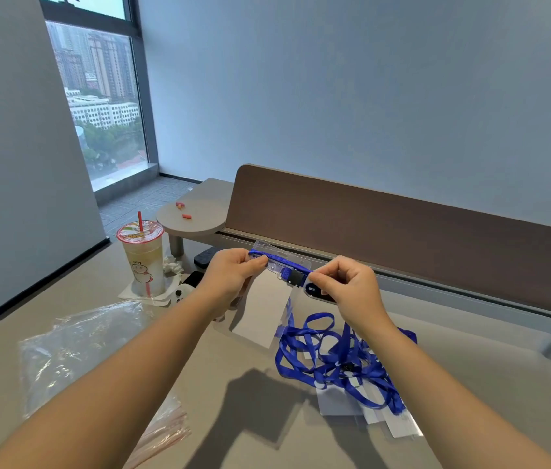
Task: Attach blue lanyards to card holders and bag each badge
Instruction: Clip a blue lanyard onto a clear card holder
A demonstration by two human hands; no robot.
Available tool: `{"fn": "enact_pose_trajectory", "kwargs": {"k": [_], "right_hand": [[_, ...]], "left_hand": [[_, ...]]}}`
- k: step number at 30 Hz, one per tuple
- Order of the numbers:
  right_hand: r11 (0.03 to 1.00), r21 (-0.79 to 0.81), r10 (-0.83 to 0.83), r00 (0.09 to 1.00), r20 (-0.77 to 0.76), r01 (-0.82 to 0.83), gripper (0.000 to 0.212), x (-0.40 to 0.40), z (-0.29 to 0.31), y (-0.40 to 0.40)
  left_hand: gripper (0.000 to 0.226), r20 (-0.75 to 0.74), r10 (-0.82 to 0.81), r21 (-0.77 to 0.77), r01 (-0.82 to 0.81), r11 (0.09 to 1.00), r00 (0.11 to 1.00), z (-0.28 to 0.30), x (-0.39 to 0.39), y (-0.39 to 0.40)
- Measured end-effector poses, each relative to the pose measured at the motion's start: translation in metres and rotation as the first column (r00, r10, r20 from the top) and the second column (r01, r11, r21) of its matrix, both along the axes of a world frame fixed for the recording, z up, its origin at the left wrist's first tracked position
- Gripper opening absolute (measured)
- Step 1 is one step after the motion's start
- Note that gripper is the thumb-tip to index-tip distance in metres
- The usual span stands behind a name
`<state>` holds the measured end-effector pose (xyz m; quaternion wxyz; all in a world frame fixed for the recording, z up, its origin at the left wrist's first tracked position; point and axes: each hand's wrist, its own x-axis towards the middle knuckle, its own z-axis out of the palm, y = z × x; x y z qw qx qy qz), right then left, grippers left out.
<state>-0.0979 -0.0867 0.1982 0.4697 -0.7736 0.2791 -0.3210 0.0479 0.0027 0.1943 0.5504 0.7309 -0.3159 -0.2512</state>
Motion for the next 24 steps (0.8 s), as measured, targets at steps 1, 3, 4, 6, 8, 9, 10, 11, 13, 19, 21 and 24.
{"fn": "enact_pose_trajectory", "kwargs": {"k": [1,3,4,6,8,9,10,11,13,19,21,24], "right_hand": [[1.000,0.001,0.009,1.000,-0.007,-0.009,0.020,0.000,-0.001,0.000],[1.000,0.017,0.022,0.999,-0.025,-0.021,0.019,-0.001,-0.003,0.000],[0.999,0.028,0.029,0.999,-0.035,-0.028,0.019,-0.001,-0.003,-0.001],[0.998,0.046,0.050,0.997,-0.053,-0.047,0.018,-0.002,-0.003,-0.001],[0.997,0.044,0.066,0.995,-0.077,-0.063,0.018,-0.003,-0.002,-0.002],[0.997,0.041,0.076,0.992,-0.097,-0.072,0.018,-0.003,-0.002,-0.003],[0.995,0.043,0.089,0.988,-0.122,-0.084,0.016,-0.004,-0.001,-0.003],[0.994,0.053,0.107,0.983,-0.148,-0.100,0.015,-0.004,-0.001,-0.003],[0.988,0.078,0.147,0.971,-0.189,-0.134,0.017,-0.006,-0.001,-0.004],[0.967,0.162,0.237,0.923,-0.305,-0.195,0.022,-0.012,0.000,-0.007],[0.953,0.192,0.289,0.894,-0.343,-0.234,0.024,-0.013,-0.001,-0.008],[0.942,0.213,0.325,0.862,-0.390,-0.259,0.022,-0.014,-0.002,-0.010]], "left_hand": [[0.028,-0.009,0.007,0.001,-0.007,1.000,1.000,0.000,0.001,0.000],[0.028,-0.020,0.004,0.003,-0.004,1.000,1.000,0.000,0.002,0.000],[0.028,-0.024,-0.003,0.003,0.003,1.000,1.000,0.000,0.002,0.000],[0.027,-0.028,-0.019,0.002,0.019,1.000,0.999,-0.001,0.002,0.001],[0.026,-0.036,-0.032,-0.001,0.032,0.999,0.999,-0.003,0.003,0.002],[0.026,-0.040,-0.034,-0.005,0.034,0.999,0.999,-0.003,0.004,0.002],[0.025,-0.043,-0.035,-0.011,0.035,0.999,0.998,-0.003,0.004,0.002],[0.025,-0.052,-0.037,-0.022,0.036,0.999,0.998,-0.003,0.005,0.003],[0.024,-0.081,-0.051,-0.063,0.046,0.997,0.995,-0.002,0.004,0.005],[0.023,0.065,-0.148,-0.070,0.152,0.986,0.987,-0.003,0.001,0.011],[0.023,0.107,-0.216,-0.049,0.222,0.974,0.971,-0.001,0.001,0.012],[0.024,0.123,-0.335,-0.004,0.338,0.941,0.934,0.001,0.000,0.012]]}}
